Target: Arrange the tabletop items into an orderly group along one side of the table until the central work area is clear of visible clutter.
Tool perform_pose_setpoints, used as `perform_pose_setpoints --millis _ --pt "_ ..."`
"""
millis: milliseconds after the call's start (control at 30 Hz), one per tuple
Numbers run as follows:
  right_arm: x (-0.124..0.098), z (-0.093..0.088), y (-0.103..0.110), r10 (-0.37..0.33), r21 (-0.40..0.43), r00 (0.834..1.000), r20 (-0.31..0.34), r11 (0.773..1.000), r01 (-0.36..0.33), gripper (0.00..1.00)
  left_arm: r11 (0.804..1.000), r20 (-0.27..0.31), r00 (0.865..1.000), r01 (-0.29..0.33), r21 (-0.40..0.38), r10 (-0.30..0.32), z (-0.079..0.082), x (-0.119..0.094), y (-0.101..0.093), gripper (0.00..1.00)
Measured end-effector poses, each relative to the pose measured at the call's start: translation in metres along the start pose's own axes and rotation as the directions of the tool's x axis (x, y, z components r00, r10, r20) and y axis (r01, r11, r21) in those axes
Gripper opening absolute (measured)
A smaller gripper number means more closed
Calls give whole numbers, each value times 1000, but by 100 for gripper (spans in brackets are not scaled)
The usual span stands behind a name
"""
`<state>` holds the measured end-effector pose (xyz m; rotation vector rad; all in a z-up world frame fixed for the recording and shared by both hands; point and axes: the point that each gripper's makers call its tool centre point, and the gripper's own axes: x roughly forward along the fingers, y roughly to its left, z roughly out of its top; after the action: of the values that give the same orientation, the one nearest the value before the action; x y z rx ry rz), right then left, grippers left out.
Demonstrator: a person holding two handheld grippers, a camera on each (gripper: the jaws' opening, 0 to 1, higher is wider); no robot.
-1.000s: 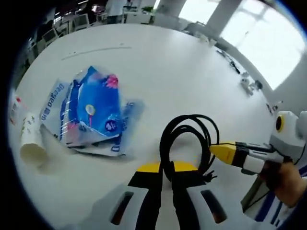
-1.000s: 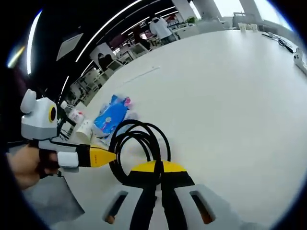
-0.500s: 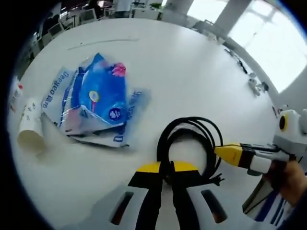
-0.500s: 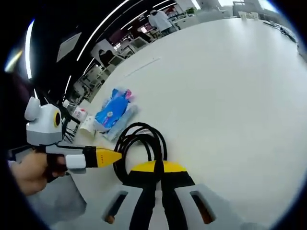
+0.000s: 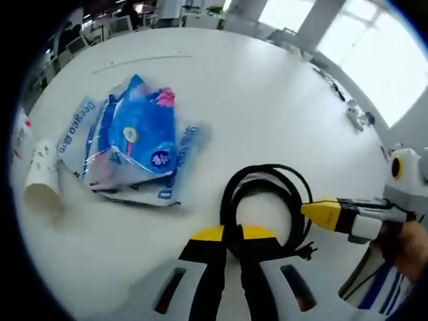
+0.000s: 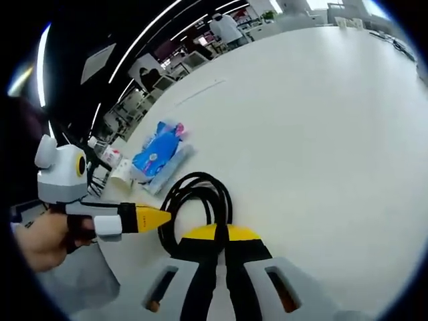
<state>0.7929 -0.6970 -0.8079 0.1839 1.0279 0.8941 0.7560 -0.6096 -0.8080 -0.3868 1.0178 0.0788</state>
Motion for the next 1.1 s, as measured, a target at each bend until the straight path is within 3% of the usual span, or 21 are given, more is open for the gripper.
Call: perform_pose_setpoints --millis 400,767,1100 --pt "3 0 -1 -30 -62 999 -28 998 29 0 997 -11 999 41 64 -40 2 2 0 3" --pt "1 -2 2 -51 -86 998 -38 995 47 1 997 5 999 47 66 -47 1 1 -2 5" --pt "4 0 2 -59 -122 997 -45 991 53 1 995 13 998 65 77 -66 0 -3 -7 18"
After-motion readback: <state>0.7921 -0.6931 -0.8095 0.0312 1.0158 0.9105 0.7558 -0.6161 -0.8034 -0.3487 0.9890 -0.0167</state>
